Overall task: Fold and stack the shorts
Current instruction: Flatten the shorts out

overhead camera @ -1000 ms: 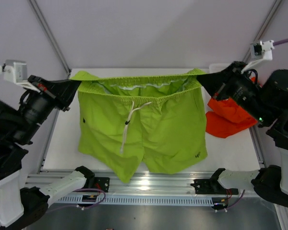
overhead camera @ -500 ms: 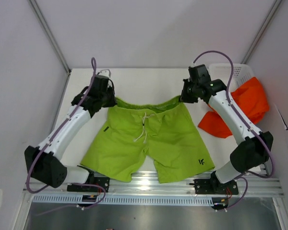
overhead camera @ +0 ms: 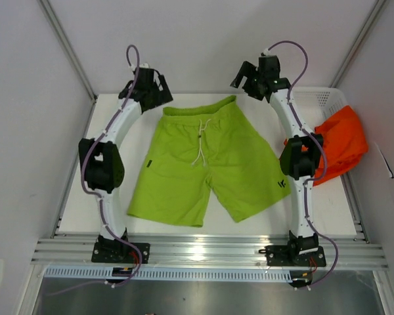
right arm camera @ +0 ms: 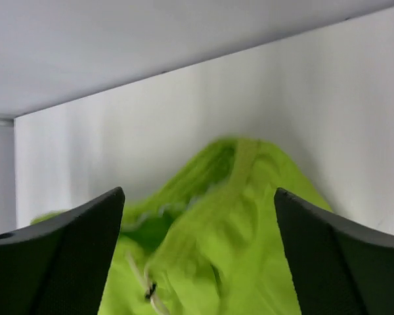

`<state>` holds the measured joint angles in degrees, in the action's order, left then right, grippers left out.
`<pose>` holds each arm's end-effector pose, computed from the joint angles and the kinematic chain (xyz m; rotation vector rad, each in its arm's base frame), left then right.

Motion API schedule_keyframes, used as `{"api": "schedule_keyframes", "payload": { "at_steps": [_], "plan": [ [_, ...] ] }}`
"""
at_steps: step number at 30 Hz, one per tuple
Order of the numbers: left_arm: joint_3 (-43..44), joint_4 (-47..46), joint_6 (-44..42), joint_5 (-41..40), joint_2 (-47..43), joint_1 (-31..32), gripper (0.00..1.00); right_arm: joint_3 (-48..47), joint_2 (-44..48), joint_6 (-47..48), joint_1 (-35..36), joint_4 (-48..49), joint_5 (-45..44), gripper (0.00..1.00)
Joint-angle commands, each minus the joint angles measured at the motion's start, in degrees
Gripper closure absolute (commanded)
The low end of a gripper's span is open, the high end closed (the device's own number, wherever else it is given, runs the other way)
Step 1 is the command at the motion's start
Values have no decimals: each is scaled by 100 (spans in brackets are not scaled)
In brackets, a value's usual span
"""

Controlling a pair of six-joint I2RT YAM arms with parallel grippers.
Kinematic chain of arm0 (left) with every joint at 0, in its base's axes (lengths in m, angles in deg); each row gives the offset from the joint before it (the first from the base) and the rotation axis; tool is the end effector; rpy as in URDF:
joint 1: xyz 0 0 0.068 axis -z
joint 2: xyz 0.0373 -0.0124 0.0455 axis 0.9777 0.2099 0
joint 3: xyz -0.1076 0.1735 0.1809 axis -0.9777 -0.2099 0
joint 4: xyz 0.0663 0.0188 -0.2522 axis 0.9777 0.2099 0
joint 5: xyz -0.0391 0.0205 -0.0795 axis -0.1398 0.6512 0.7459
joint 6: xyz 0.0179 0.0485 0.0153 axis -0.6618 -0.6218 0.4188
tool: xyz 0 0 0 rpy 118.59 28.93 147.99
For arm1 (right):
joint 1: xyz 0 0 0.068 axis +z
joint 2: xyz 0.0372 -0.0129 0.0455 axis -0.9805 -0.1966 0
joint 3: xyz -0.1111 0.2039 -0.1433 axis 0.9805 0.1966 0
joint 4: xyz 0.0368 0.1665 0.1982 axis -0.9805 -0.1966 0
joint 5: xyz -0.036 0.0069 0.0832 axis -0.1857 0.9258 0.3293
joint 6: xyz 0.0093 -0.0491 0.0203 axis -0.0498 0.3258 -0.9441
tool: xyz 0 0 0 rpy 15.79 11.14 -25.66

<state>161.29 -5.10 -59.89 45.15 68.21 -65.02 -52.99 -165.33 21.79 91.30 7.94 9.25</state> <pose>0.4418 -0.0972 0.2978 -0.3448 2.2523 -0.2562 0.5178 0.1214 0.3167 0.2439 2.1957 0.5790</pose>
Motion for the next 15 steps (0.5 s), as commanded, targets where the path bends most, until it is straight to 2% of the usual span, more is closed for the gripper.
{"api": "schedule_keyframes", "payload": {
  "at_steps": [1,3,4,5,6,8,11,14,15],
  "plan": [
    [2098,1026,367,-428,637,-275,1,-923,-324,-246,-166,48,-117,1],
    [2343,1329,280,-536,708,-276,1,-180,262,-36,-140,571,-188,1],
    [2039,1260,245,-571,526,-276,1,364,561,35,-113,854,-136,0],
    [1801,1138,244,-571,341,-276,1,1474,1173,71,-70,1144,-92,1],
    [902,475,270,-528,-96,-284,1,2373,1666,158,-8,1669,22,1],
    [-148,66,279,-291,-705,-284,1,3264,2160,264,89,1753,137,1],
    [-905,-269,323,-176,-1206,-284,1,4023,2584,510,483,1753,234,5],
    [-1459,-374,297,-202,-1514,-311,1,4789,3033,756,1221,1709,-2,9],
    [-1558,-514,280,-176,-1576,-328,1,5086,3199,783,1667,1709,-229,9]
  ]
}}
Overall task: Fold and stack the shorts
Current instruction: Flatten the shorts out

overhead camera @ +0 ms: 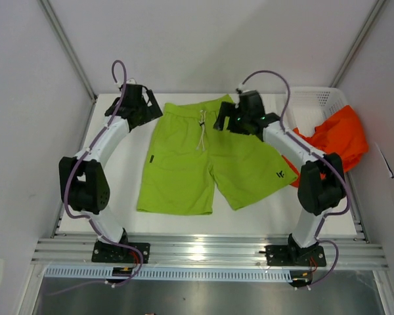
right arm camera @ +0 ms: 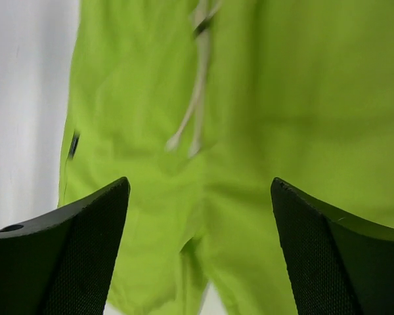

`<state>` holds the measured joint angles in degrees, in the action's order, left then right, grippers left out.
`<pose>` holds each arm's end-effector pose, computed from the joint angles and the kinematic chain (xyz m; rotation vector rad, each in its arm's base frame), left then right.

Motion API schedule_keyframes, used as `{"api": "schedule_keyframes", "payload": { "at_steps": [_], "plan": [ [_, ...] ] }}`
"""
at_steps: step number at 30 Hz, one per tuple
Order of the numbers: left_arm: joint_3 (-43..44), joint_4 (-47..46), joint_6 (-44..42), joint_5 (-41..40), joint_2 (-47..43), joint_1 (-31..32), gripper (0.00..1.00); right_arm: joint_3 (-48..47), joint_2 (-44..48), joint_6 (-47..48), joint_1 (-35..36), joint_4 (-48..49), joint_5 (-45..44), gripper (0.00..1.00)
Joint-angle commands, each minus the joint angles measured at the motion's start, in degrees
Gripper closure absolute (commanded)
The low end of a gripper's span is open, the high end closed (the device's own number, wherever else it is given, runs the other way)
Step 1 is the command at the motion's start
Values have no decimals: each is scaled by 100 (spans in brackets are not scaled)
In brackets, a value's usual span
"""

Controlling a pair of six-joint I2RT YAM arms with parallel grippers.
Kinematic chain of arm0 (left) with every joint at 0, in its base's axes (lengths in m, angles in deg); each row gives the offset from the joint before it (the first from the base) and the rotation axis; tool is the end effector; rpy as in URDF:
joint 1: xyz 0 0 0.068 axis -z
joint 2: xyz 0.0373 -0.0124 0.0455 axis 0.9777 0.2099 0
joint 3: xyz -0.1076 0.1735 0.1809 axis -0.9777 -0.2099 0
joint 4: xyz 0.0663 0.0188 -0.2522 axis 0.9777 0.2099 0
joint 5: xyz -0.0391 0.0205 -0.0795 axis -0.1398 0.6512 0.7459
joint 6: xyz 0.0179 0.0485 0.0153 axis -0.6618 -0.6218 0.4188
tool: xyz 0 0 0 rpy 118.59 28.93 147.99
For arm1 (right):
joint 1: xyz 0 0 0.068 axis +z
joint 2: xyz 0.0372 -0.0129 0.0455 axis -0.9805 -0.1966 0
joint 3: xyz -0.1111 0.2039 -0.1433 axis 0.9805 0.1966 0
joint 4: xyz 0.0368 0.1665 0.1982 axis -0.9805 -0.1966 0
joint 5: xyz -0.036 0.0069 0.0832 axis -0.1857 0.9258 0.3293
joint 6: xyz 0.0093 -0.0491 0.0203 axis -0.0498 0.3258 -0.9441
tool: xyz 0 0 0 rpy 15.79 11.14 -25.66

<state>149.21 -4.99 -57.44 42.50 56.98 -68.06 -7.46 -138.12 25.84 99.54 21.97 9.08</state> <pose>0.3965 -0.0634 0.3069 -0.4760 2.2346 -0.1938 0.3977 0.1571 0.2903 0.0174 2.2933 0.5944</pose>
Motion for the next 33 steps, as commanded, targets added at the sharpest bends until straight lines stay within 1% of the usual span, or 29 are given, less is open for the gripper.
{"api": "schedule_keyframes", "payload": {
  "at_steps": [1,2,3,4,6,7,10,11,12,13,14,15,16,17,18,20,21,24,28,33],
  "plan": [
    [-507,-579,26,98,-488,-42,1,658,532,361,1073,315,-301,11],
    [-621,-597,34,159,-489,-103,1,764,576,317,1293,393,-380,16],
    [-684,-553,43,211,-480,-147,1,982,637,291,1722,490,-390,18],
    [-702,-536,43,282,-471,-182,1,1019,620,256,1935,543,-494,20],
    [-841,-535,61,422,-514,-305,1,1029,550,71,2330,561,-679,28],
    [-886,-553,61,484,-550,-349,1,933,402,10,2715,570,-819,31],
    [-1035,-570,148,800,-717,-656,1,634,67,-149,3271,429,-1321,33],
    [-1123,-614,253,957,-752,-892,1,381,-195,-227,3595,307,-1557,33],
    [-1158,-623,324,1220,-796,-982,1,248,-337,-254,3746,271,-1672,34],
    [-1237,-623,394,1344,-805,-1217,1,116,-460,-263,3887,236,-1717,35],
    [-1351,-641,517,1459,-831,-1472,1,-199,-757,-280,4149,114,-1839,38],
    [-1422,-728,570,1538,-875,-1605,1,-367,-908,-298,4274,34,-1910,38],
    [-1692,-807,623,1661,-988,-1720,1,-552,-1057,-298,4397,-45,-1963,38],
    [-1799,-886,719,1679,-1059,-1930,1,-736,-1372,-289,4511,-211,-2016,38],
    [-1896,-1009,755,1706,-1129,-2027,1,-1130,-1523,-298,4704,-317,-2138,38],
    [-2186,-1159,773,1793,-1305,-2212,1,-1484,-1813,-289,4845,-528,-2148,39],
    [-2213,-1151,773,1785,-1332,-2239,1,-1781,-2058,-298,4968,-581,-2130,39],
    [-2301,-1150,746,1750,-1402,-2309,1,-2213,-2498,-377,5135,-661,-2078,40],
    [-2354,-1151,755,1715,-1446,-2371,1,-2574,-2903,-421,5233,-784,-2078,40],
    [-2459,-1230,808,1758,-1455,-2520,1,-2803,-3185,-483,5294,-924,-2121,39]
  ]
}}
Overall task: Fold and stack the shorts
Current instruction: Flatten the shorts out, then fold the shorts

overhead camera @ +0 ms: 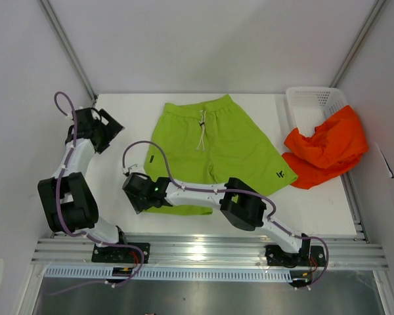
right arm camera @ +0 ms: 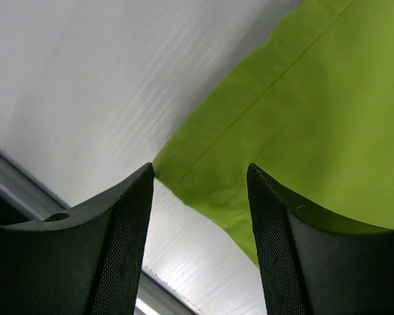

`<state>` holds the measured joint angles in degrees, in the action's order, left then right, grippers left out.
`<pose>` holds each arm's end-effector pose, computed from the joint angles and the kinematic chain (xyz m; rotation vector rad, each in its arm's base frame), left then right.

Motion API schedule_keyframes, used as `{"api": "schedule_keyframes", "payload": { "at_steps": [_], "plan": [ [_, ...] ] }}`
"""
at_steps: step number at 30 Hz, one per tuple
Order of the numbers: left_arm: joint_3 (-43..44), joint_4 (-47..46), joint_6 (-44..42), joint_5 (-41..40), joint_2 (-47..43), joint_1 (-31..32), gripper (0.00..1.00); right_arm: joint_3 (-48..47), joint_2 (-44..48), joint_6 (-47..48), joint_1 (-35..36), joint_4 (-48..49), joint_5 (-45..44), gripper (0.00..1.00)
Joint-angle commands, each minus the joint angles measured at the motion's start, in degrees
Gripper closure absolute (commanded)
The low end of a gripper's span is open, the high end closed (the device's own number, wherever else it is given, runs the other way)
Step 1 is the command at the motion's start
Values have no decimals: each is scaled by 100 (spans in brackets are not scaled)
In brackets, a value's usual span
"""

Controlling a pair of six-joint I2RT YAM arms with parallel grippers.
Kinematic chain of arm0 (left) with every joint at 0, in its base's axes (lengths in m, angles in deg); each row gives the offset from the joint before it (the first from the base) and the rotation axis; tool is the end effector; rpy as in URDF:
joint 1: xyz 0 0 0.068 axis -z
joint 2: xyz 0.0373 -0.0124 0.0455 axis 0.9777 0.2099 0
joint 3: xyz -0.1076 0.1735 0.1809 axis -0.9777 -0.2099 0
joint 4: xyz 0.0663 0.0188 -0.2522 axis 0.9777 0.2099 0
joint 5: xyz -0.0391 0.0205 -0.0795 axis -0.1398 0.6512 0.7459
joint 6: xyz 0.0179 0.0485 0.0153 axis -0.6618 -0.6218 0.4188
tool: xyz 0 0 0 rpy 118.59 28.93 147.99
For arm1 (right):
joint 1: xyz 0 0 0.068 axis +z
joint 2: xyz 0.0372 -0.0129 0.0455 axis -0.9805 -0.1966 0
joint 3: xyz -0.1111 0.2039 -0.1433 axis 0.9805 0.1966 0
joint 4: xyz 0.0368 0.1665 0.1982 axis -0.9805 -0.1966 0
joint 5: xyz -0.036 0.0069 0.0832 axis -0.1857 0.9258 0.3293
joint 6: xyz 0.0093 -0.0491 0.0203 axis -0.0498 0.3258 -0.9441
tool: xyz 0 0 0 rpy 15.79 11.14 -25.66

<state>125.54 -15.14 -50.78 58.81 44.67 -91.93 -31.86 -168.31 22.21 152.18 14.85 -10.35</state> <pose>0.3307 0.0777 0.2594 -0.9320 2.1313 -0.3566 0.1561 0.5029 0.1781 -0.8629 2.3629 0.5458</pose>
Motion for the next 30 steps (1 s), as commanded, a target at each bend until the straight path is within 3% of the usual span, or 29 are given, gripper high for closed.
{"api": "schedule_keyframes", "payload": {
  "at_steps": [1,4,7,8,11,16,22,30],
  "plan": [
    [-101,-233,150,154,-216,-134,1,-443,-246,-129,49,-273,-213,39],
    [-110,-294,177,233,-181,-134,1,-681,-518,-111,101,-484,-389,42],
    [-162,-382,168,251,-172,-134,1,-628,-563,-67,137,-458,-494,67],
    [-198,-426,159,251,-155,-134,1,-585,-476,-50,154,-467,-547,80],
    [-250,-531,159,417,-93,-125,1,73,119,91,277,-118,-854,100],
    [-303,-576,97,410,3,173,1,2704,1684,310,523,1086,-795,100],
    [-391,-611,10,436,285,911,1,5054,3433,109,926,1703,-548,100],
    [-181,-734,-43,348,750,1799,1,5665,3990,-409,1446,1862,-652,100]
  ]
}}
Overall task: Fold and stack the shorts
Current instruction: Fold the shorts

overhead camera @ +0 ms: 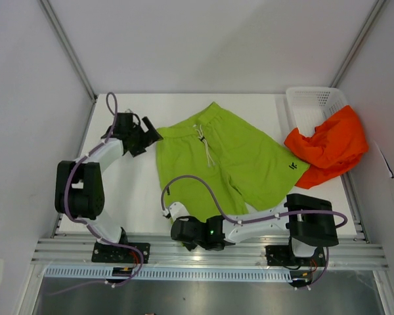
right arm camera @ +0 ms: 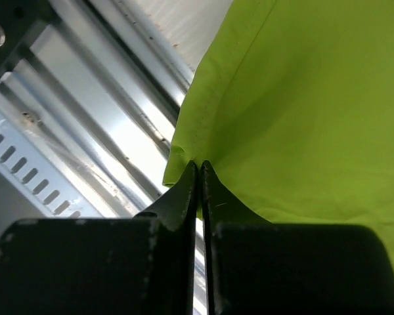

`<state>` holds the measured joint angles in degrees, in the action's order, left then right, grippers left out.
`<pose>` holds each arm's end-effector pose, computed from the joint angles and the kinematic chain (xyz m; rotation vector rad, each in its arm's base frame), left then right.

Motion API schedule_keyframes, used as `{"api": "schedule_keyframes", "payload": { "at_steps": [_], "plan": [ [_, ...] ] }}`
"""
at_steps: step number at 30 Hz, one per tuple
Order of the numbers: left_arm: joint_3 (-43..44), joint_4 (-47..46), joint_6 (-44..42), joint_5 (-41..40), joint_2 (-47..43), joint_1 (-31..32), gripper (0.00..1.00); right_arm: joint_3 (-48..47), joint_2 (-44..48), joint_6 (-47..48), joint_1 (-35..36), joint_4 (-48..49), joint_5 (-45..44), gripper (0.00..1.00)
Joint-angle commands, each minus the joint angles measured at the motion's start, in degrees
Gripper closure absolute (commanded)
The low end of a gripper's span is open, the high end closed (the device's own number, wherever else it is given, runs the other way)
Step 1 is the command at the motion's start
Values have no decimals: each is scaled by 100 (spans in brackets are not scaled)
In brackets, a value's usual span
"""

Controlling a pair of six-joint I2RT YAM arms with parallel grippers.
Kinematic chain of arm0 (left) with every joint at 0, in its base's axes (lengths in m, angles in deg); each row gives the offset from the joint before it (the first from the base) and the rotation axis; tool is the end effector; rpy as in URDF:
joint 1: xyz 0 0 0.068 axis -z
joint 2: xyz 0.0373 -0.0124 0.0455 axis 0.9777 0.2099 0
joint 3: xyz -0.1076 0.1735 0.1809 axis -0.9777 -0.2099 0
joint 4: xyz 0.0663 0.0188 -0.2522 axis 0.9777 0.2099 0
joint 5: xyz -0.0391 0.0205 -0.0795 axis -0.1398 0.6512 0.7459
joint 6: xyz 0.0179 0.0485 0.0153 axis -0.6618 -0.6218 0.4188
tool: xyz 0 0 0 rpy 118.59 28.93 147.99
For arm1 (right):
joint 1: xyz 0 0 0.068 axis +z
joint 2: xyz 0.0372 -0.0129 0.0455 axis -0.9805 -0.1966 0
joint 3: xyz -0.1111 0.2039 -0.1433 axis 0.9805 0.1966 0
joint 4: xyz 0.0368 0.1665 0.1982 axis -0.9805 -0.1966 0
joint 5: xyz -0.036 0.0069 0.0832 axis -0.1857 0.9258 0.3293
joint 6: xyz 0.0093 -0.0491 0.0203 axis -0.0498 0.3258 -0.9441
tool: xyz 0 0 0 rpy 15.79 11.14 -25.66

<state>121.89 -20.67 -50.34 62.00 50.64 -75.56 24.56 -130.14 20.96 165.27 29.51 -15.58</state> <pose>0.3500 -0.0210 0.2127 -0.6366 2.3471 -0.5478 0.0303 0.3408 0.1749 -1.0855 2.2935 0.5037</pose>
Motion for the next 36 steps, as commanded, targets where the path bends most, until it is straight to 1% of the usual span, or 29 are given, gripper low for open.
{"api": "schedule_keyframes", "payload": {
  "at_steps": [1,4,6,7,8,12,15,16,17,20,24,27,28,29,30,31,33,34,36],
  "plan": [
    [228,-181,-113,-6,319,241,1,15,174,-303,154,422,-131,100],
    [474,-259,-131,-199,558,268,2,-38,165,-303,207,536,-61,100],
    [632,-356,-157,-261,742,268,4,-108,130,-303,207,580,27,100],
    [659,-400,-175,-270,813,268,6,-134,112,-294,207,589,45,100],
    [755,-436,-184,-287,874,268,10,-178,86,-294,207,580,63,100],
    [1002,-392,-210,-621,1138,268,11,-328,-28,-277,251,580,124,100],
    [1081,-541,-236,-683,1243,268,19,-354,-11,-294,269,580,142,100],
    [1273,-481,-262,-666,1409,268,25,-354,-2,-303,269,598,168,100],
    [1344,-436,-280,-605,1498,277,27,-354,15,-303,269,615,203,100],
    [1784,-120,-377,-507,1850,303,30,-398,33,-303,269,607,265,100],
    [2328,424,-596,-832,2184,409,34,-451,51,-303,269,572,256,100],
    [2733,846,-772,-990,2491,470,44,-486,77,-294,269,536,256,100],
    [2847,1178,-807,-1069,2588,496,52,-486,103,-303,278,510,265,100],
    [3065,1286,-834,-1070,2763,505,56,-486,173,-303,286,510,265,100],
    [3094,1374,-843,-1070,2825,514,61,-460,191,-320,278,501,247,100],
    [3103,1418,-834,-1070,2852,514,69,-434,235,-329,286,501,221,100],
    [3042,1401,-808,-1122,2774,514,96,-416,331,-356,278,449,186,100],
    [3024,1427,-799,-1253,2730,506,100,-407,349,-356,278,422,151,100],
    [3093,1515,-816,-1324,2598,506,100,-442,358,-330,269,343,185,100]
  ]
}}
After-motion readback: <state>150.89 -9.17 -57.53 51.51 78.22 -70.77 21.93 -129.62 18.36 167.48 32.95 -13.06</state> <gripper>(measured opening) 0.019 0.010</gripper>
